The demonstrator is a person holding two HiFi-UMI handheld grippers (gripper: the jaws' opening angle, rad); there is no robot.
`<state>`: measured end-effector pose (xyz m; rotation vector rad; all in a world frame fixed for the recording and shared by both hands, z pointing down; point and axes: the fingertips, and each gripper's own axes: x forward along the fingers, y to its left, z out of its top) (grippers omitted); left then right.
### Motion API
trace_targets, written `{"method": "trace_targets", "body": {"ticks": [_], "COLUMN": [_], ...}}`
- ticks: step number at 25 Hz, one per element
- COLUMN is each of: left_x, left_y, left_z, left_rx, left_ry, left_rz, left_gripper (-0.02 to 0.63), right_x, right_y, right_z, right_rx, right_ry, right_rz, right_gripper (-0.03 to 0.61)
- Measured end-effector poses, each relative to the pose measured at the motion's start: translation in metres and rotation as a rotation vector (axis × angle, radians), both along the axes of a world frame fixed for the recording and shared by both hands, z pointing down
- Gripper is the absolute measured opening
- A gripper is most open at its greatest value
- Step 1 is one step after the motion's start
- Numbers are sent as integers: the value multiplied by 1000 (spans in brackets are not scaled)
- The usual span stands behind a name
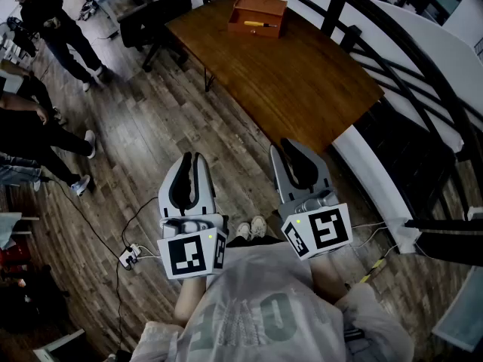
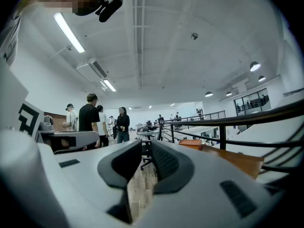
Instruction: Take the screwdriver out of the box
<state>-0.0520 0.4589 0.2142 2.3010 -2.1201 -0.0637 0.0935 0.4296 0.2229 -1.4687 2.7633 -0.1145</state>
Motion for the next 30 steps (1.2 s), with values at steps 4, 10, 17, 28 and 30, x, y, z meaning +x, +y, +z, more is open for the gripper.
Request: {"method": "trace_targets", "body": {"ticks": [4, 10, 17, 28, 30], "left_x": [2, 4, 7, -2, -5], "left_y": [-1, -3, -3, -46, -67], "left_z": [1, 1, -4, 4, 8], "left_rx": [10, 21, 38, 63, 63], "left_ry": [1, 11, 0, -2, -2], "left_rz": [-11, -27, -40, -12, -4], "left_gripper": [60, 60, 60, 60, 60], "right_x": [4, 9, 8, 11, 11], "right_y": [-1, -3, -4, -36, -52], "right_z": [2, 4, 5, 9, 10], "right_rx": [5, 9, 35, 78, 80], "right_ry": [1, 0, 41, 29, 30], "right_rz": [-9, -25, -67, -57, -50], "right_gripper": [74, 74, 84, 97, 97]}}
